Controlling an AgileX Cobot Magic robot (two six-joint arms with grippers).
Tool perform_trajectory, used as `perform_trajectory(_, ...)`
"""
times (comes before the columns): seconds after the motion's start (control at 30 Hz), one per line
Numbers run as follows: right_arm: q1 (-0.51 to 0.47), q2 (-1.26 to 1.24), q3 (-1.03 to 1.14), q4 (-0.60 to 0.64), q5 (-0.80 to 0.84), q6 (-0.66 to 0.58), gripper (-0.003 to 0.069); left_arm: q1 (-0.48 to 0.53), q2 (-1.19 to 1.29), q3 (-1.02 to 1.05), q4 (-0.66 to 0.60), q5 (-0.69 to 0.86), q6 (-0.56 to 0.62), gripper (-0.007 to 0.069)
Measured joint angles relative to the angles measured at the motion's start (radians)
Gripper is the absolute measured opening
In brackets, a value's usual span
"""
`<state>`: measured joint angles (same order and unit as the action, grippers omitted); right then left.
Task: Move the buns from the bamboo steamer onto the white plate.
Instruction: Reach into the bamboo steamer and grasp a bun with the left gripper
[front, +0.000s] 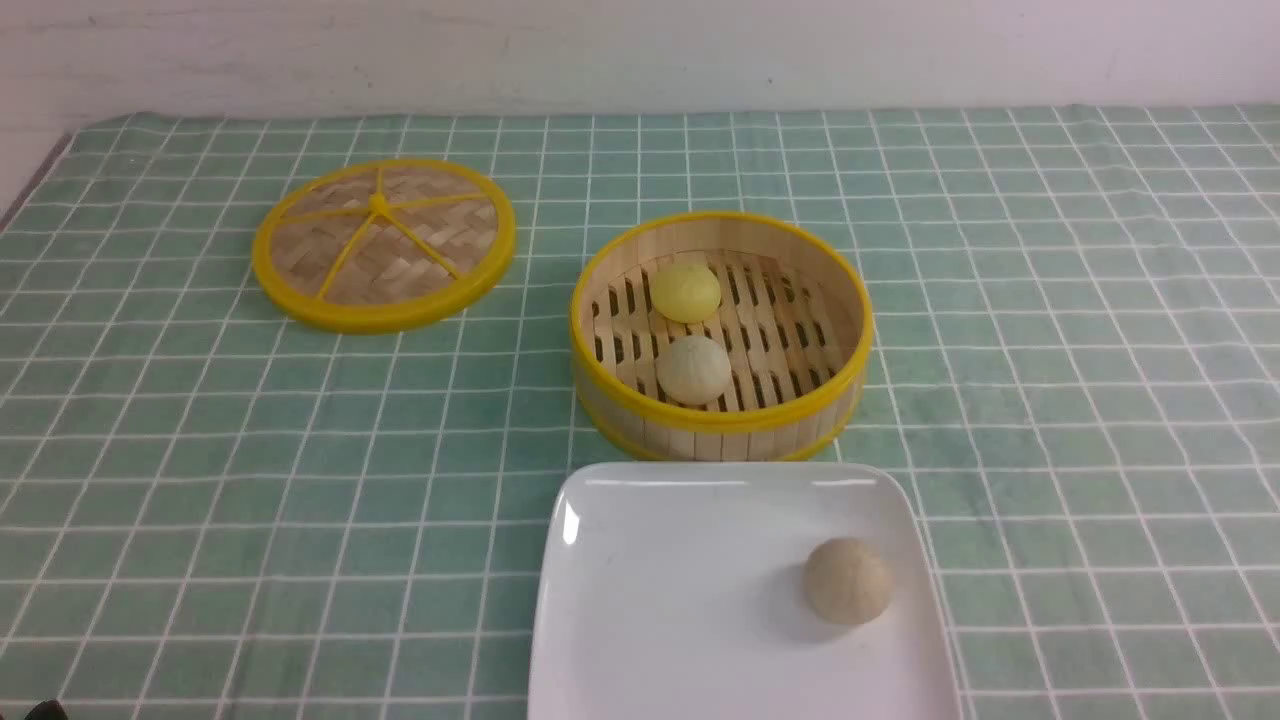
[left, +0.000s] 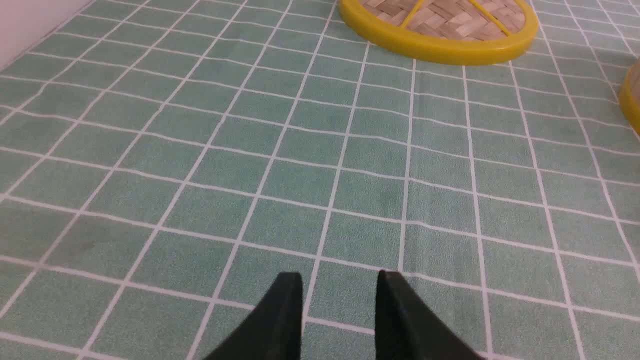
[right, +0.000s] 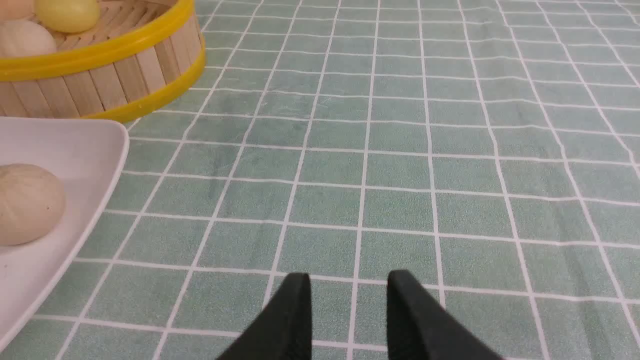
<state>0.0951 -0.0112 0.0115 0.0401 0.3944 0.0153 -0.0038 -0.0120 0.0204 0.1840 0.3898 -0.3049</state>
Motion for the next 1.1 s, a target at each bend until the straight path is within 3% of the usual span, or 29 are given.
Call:
perform_trajectory(1.0, 0.0, 0.0, 0.0, 0.0, 0.0, 0.0, 0.024, 0.0, 0.0, 0.0, -0.001, 0.0, 0.0, 0.024)
perform_trajectory(1.1, 0.0, 0.0, 0.0, 0.0, 0.0, 0.0, 0.024, 0.0, 0.0, 0.0, -0.044, -0.001, -0.029, 0.024)
